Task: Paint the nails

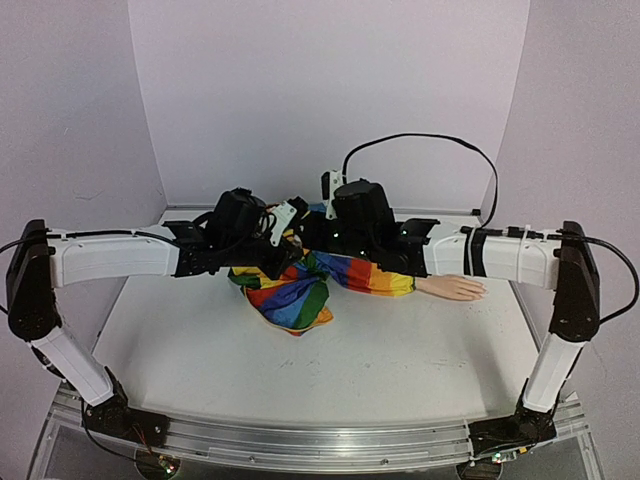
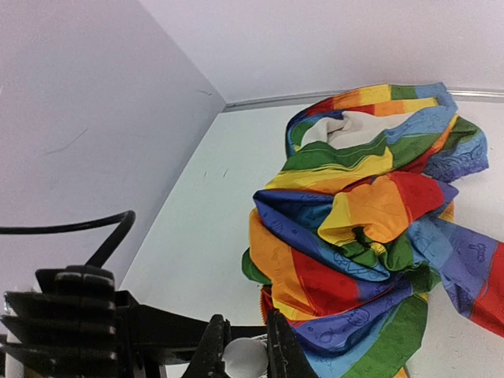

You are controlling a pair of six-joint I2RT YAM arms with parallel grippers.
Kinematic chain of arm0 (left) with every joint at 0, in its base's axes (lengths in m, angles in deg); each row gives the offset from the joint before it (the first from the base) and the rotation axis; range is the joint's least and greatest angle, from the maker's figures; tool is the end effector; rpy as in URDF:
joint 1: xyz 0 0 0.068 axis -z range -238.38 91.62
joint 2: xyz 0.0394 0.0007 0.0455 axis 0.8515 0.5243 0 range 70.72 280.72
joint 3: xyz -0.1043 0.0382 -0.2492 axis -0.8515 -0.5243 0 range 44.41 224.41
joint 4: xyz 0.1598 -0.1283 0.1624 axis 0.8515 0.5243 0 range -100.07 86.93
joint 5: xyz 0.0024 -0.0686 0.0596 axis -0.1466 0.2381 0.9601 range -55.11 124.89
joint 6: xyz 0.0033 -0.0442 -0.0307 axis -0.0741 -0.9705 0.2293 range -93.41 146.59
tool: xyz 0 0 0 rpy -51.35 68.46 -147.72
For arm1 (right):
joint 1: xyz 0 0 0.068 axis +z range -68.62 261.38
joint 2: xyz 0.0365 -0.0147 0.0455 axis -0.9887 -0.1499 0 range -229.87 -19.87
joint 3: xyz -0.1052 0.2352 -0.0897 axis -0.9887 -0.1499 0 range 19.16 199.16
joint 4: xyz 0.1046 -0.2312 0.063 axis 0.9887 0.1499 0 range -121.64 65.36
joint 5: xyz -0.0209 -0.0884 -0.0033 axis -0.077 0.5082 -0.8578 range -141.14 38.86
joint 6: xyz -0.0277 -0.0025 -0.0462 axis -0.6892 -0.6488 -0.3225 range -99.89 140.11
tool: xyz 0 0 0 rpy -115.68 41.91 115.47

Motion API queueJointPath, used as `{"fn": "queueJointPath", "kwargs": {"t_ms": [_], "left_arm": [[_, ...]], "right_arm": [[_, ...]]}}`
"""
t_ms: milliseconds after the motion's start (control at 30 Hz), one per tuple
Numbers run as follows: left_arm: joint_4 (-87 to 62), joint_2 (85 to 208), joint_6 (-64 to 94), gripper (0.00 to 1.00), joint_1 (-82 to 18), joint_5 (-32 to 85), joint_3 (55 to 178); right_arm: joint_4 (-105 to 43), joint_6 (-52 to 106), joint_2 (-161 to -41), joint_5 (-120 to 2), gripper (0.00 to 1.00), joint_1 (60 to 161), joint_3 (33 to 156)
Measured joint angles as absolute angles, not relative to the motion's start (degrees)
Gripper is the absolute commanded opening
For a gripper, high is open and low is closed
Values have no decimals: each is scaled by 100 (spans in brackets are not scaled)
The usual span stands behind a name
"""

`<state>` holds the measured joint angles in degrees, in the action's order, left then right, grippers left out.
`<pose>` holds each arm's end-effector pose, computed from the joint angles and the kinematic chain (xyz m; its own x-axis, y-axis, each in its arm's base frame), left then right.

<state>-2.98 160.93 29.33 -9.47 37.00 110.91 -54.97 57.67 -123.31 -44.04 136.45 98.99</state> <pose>0.2400 -0.2732 0.2779 -0.3012 0.4181 -0.8570 0.7476 0.6615 0.0599 0.2552 0.3576 0.3265 -0.4550 0.4051 -0.7930 -0.5871 0.5331 0.6092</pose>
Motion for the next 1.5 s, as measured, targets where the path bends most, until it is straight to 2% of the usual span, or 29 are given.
{"fn": "queueJointPath", "kwargs": {"t_ms": [67, 233, 267, 333, 533, 667, 933, 1200, 1367, 1500], "left_arm": [[-416, 16137, 2927, 0, -936, 3719, 11098], [-822, 15934, 2767, 0, -936, 3592, 10827], [-947, 15824, 2671, 0, -930, 3573, 10685], [-1159, 15440, 2472, 0, -939, 3483, 10315], [-1102, 14572, 2096, 0, -965, 3066, 9756], [-855, 14447, 2024, 0, -1079, 2613, 9756], [-534, 14502, 1845, 0, -1258, 500, 9974], [-567, 14896, 1510, 0, -1258, -1559, 10711], [-569, 15147, 1384, 0, -1258, -2055, 10742], [-567, 15304, 1303, 0, -1258, -2217, 10744]], "right_arm": [[-5399, 5913, -12335, -4020, 3, 13719, 9956], [-5325, 5881, -12263, -3860, 36, 13783, 10054], [-5298, 5881, -12237, -3985, 41, 13785, 10054], [-5176, 5752, -12182, -4332, 45, 13767, 10052], [-5176, 5168, -11684, -5801, 76, 13549, 9626], [-5366, 4764, -11273, -6885, 87, 13162, 9110], [-6393, 4521, -10644, -8756, 86, 12248, 7943], [-7628, 4772, -10646, -10046, 66, 12251, 7773], [-8581, 5207, -10740, -10573, 64, 12310, 7757], [-8905, 5358, -10860, -10795, 55, 12421, 7770]]}}
